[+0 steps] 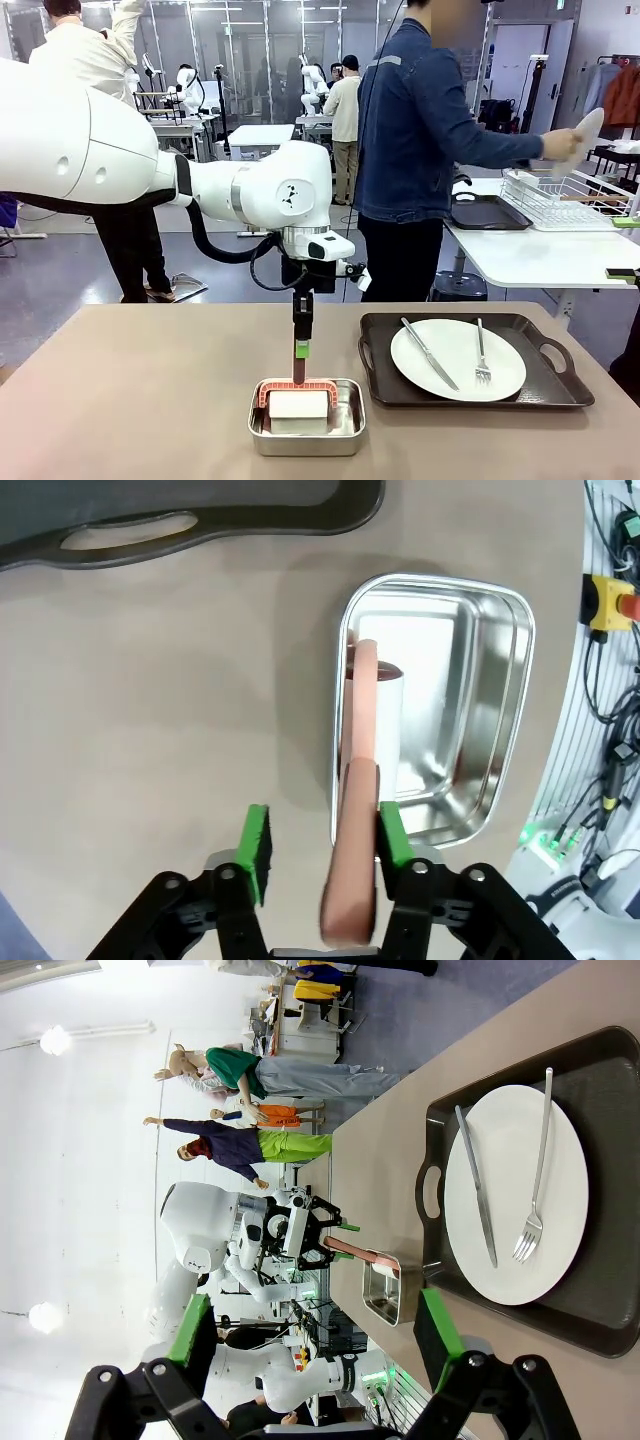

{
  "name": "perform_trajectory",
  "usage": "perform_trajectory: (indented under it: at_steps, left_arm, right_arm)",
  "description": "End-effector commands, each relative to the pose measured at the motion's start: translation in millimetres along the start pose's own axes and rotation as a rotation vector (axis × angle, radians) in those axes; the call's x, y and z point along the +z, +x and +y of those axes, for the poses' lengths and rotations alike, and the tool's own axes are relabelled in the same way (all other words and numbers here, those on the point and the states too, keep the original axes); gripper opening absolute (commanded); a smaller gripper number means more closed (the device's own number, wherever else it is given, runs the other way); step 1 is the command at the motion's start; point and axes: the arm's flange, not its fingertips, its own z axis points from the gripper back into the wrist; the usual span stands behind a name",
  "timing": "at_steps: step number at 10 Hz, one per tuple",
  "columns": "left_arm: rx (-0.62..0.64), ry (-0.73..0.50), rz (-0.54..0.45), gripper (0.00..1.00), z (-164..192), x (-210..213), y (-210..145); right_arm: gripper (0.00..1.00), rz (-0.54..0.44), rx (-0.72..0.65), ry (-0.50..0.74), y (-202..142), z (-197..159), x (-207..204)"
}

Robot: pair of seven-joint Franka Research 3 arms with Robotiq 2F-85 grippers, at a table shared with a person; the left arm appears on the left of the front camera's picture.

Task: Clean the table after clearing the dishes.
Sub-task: Place the Lint Roller back on top of the Airtight Container.

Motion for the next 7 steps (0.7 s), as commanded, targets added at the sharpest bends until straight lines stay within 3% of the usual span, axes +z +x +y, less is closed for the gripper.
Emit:
perform_trajectory:
  at_steps: [1, 2, 3, 7]
  left_arm:
    - [-0.028, 0.018, -0.006, 0.93, -7, -5, -7]
    - [-0.029, 0.022, -0.006, 0.90, -8, -1, -8]
    - [-0.029, 0.029, -0.011, 1.00, -10, 3, -10]
    - [-0.049, 0.059, -0.041, 1.00, -24, 22, -21]
  right_arm:
    - [1.00, 0.001, 0.000, 0.006, -3, 3, -1]
    - [1.00, 0.001, 0.000, 0.006, -3, 3, -1]
    - [1.00, 0.001, 0.000, 0.006, -3, 3, -1]
    - [1.00, 0.001, 0.000, 0.006, -3, 3, -1]
